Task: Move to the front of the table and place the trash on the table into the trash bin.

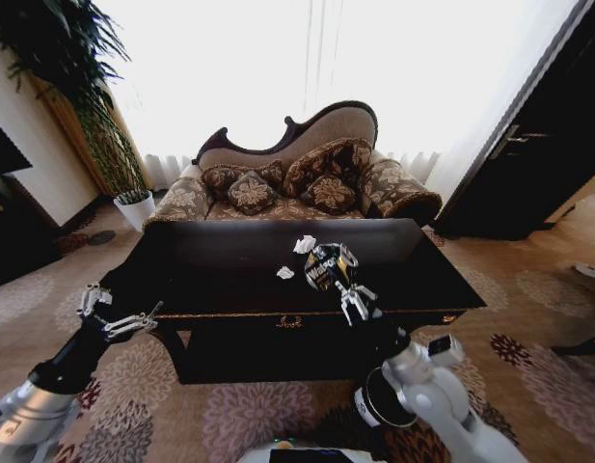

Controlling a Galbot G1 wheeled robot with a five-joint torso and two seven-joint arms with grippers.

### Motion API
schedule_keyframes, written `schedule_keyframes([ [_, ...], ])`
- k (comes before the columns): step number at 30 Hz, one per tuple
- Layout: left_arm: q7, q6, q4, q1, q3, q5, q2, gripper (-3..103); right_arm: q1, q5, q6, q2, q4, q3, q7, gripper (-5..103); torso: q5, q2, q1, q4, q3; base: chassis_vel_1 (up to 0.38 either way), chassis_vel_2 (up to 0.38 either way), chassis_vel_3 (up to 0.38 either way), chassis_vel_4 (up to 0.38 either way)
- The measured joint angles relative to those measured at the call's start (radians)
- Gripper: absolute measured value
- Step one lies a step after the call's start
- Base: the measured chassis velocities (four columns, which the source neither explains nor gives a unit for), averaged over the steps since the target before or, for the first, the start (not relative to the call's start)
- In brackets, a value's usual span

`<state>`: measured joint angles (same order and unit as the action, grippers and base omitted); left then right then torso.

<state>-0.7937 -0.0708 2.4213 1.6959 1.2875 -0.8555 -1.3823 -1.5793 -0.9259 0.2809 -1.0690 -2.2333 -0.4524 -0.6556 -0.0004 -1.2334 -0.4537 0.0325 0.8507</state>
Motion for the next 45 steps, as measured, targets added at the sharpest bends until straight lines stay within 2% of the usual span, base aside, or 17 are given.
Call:
schedule_keyframes([
  [1, -0.004, -0.001, 0.005, -0.001, 0.009, -0.014, 0.003, 100, -0.025, 0.011, 0.027, -0.023, 0.021, 0.0, -0.063, 0, 0.0, 0.0, 0.0, 0.0, 0.0, 0.0, 0.0, 0.0, 0.0],
  [4, -0.007, -0.002, 0.01, -0.003, 0.024, -0.033, 0.009, 100, -0.051, 0.054, 0.067, -0.066, 0.059, 0.007, -0.141, 0, 0.0001, 0.0, 0.0, 0.0, 0.0, 0.0, 0.0, 0.0, 0.0],
  [5, -0.008, -0.004, 0.012, -0.007, 0.034, -0.045, 0.014, 100, -0.067, 0.092, 0.093, -0.093, 0.093, 0.015, -0.192, 0, 0.0001, 0.0, 0.0, 0.0, 0.0, 0.0, 0.0, 0.0, 0.0],
  [6, -0.008, -0.004, 0.012, -0.007, 0.034, -0.045, 0.014, 100, -0.067, 0.092, 0.093, -0.093, 0.093, 0.015, -0.192, 0, 0.0001, 0.0, 0.0, 0.0, 0.0, 0.0, 0.0, 0.0, 0.0],
  [10, -0.009, -0.006, 0.013, -0.013, 0.049, -0.063, 0.023, 100, -0.079, 0.174, 0.144, -0.14, 0.192, 0.029, -0.291, 0, -0.0001, 0.0, 0.0, 0.0, 0.0, 0.0, 0.0, 0.0, 0.0],
  [14, -0.014, -0.007, 0.011, -0.017, 0.062, -0.073, 0.031, 100, -0.067, 0.245, 0.185, -0.154, 0.305, 0.036, -0.322, 0, 0.0001, 0.0, 0.0, 0.0, 0.0, 0.0, 0.0, 0.0, 0.0],
  [20, -0.018, -0.007, -0.014, -0.026, 0.075, -0.077, 0.044, 100, -0.008, 0.312, 0.22, -0.15, 0.48, 0.04, -0.328, 0, 0.0001, 0.0, 0.0, -0.0001, 0.0, 0.0, 0.0, 0.0, 0.0],
  [29, -0.02, -0.008, -0.022, -0.035, 0.074, -0.076, 0.047, 100, 0.068, 0.371, 0.205, -0.119, 0.697, 0.044, -0.319, 0, 0.0003, 0.0, 0.0, 0.0, 0.0, 0.0, 0.0, 0.0, 0.0],
  [32, -0.02, -0.009, -0.022, -0.037, 0.074, -0.076, 0.047, 100, 0.083, 0.404, 0.196, -0.114, 0.739, 0.045, -0.298, 0, 0.0002, 0.0, 0.0, 0.0, 0.0, 0.0, 0.0, 0.0, 0.0],
  [36, -0.02, -0.009, -0.022, -0.039, 0.074, -0.076, 0.045, 100, 0.116, 0.612, 0.155, -0.115, 0.838, 0.039, -0.12, 0, 0.0002, 0.0, 0.0, -0.0001, 0.0, 0.0, 0.0, 0.0, 0.0],
  [38, -0.02, -0.009, -0.02, -0.037, 0.074, -0.076, 0.044, 100, 0.131, 0.687, 0.128, -0.117, 0.878, 0.039, -0.048, 0, 0.0003, 0.0, 0.0, 0.0, 0.0, 0.0, 0.0, 0.0, 0.0],
  [39, -0.02, -0.009, -0.02, -0.037, 0.074, -0.076, 0.044, 100, 0.131, 0.687, 0.128, -0.117, 0.878, 0.039, -0.048, 0, 0.0003, 0.0, 0.0, 0.0, 0.0, 0.0, 0.0, 0.0, 0.0],
  [41, -0.02, -0.009, -0.018, -0.035, 0.077, -0.076, 0.044, 100, 0.144, 0.747, 0.1, -0.119, 0.911, 0.038, 0.038, 0, 0.0002, 0.0, 0.0, -0.0001, 0.0, 0.0, 0.0, 0.0, 0.0],
  [42, -0.02, -0.009, -0.017, -0.034, 0.078, -0.077, 0.044, 100, 0.151, 0.776, 0.076, -0.12, 0.927, 0.039, 0.103, 0, 0.0004, 0.0, 0.0, -0.0001, 0.0, 0.0, 0.0, 0.0, 0.0],
  [43, -0.02, -0.009, -0.015, -0.033, 0.08, -0.079, 0.044, 100, 0.159, 0.802, 0.034, -0.121, 0.946, 0.042, 0.2, 0, 0.0001, 0.0, 0.0, 0.0, 0.0, 0.0, 0.0, 0.0, 0.0],
  [44, -0.02, -0.009, -0.015, -0.033, 0.08, -0.079, 0.044, 100, 0.159, 0.802, 0.034, -0.121, 0.946, 0.042, 0.2, 0, 0.0001, 0.0, 0.0, 0.0, 0.0, 0.0, 0.0, 0.0, 0.0],
  [45, -0.02, -0.009, -0.014, -0.033, 0.081, -0.079, 0.044, 100, 0.164, 0.809, 0.004, -0.12, 0.958, 0.044, 0.26, 0, 0.0001, 0.0, 0.0, 0.0, 0.0, 0.0, 0.0, 0.0, 0.0],
])
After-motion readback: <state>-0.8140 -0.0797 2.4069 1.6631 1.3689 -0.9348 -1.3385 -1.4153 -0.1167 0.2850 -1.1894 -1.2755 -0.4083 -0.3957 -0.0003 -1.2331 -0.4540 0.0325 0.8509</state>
